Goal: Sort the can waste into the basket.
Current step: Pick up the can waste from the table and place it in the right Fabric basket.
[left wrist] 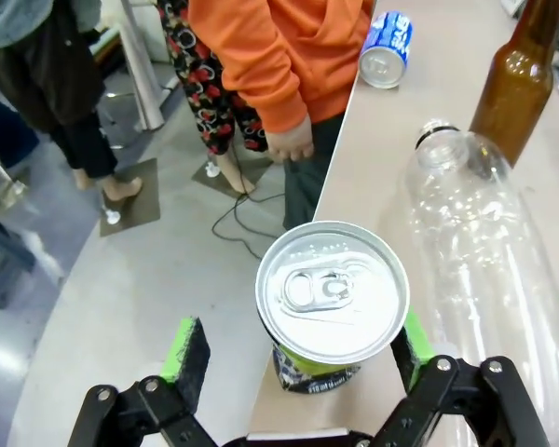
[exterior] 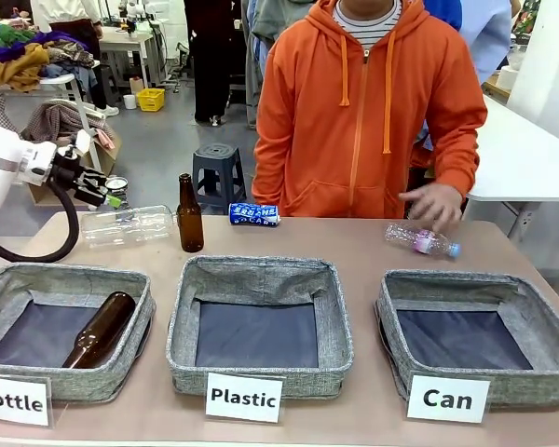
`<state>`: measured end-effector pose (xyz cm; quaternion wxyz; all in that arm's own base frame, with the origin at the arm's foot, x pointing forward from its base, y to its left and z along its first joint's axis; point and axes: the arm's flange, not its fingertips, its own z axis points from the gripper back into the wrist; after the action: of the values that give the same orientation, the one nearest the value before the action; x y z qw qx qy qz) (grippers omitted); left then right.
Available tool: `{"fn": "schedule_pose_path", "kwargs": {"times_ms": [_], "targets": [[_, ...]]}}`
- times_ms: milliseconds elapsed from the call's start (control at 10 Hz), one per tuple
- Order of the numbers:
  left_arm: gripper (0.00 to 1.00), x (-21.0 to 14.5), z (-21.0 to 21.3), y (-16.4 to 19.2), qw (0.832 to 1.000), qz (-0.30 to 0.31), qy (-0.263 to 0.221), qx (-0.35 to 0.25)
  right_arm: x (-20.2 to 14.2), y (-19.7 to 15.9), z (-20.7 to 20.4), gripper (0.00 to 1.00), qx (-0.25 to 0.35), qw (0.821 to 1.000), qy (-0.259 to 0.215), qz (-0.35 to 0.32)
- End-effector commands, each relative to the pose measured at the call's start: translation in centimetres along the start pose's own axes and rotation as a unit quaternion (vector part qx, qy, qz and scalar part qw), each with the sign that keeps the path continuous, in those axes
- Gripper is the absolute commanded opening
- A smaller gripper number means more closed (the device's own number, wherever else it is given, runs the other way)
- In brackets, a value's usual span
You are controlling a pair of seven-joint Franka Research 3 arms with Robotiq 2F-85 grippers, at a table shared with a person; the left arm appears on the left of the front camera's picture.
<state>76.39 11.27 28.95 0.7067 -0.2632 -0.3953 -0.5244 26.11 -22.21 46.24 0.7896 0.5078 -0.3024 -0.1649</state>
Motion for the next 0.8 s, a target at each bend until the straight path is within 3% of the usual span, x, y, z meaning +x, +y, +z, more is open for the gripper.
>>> {"fn": "schedule_pose_path", "kwargs": {"times_ms": [0, 100, 200, 300, 400, 500, 600, 700], "targets": [[1.0, 0.2, -0.1, 2.0, 1.0, 0.008, -0.017, -0.007, 0.3, 0.0, -0.2, 1.0, 0.012, 1.0, -0.008, 0.012], [1.0, 0.3, -0.4, 2.0, 1.0, 0.005, -0.024, -0.01, 0.3, 0.0, -0.2, 1.0, 0.012, 1.0, -0.008, 0.012], [0.4, 0.3, -0.7, 2.0, 1.0, 0.005, -0.02, -0.017, 0.3, 0.0, -0.2, 1.0, 0.012, 1.0, -0.008, 0.012], [0.4, 0.2, -1.0, 1.9, 1.0, 0.005, -0.018, -0.022, 0.3, 0.0, -0.2, 1.0, 0.012, 1.0, -0.008, 0.012], [0.0, 0.1, -1.1, 1.9, 0.999, 0.006, -0.018, -0.03, 0.3, 0.0, -0.2, 1.0, 0.012, 1.0, -0.008, 0.012], [0.36, 0.1, -1.1, 1.8, 0.999, 0.004, -0.019, -0.035, 0.3, 0.0, -0.2, 1.0, 0.012, 1.0, -0.008, 0.012], [0.0, 0.2, -1.2, 1.6, 0.998, 0.0, -0.025, -0.051, 0.3, 0.0, -0.2, 1.0, 0.012, 1.0, -0.008, 0.012], [0.0, 0.5, -1.4, 1.2, 0.998, -0.006, -0.027, -0.06, 0.3, 0.0, -0.2, 1.0, 0.012, 1.0, -0.008, 0.012]]}}
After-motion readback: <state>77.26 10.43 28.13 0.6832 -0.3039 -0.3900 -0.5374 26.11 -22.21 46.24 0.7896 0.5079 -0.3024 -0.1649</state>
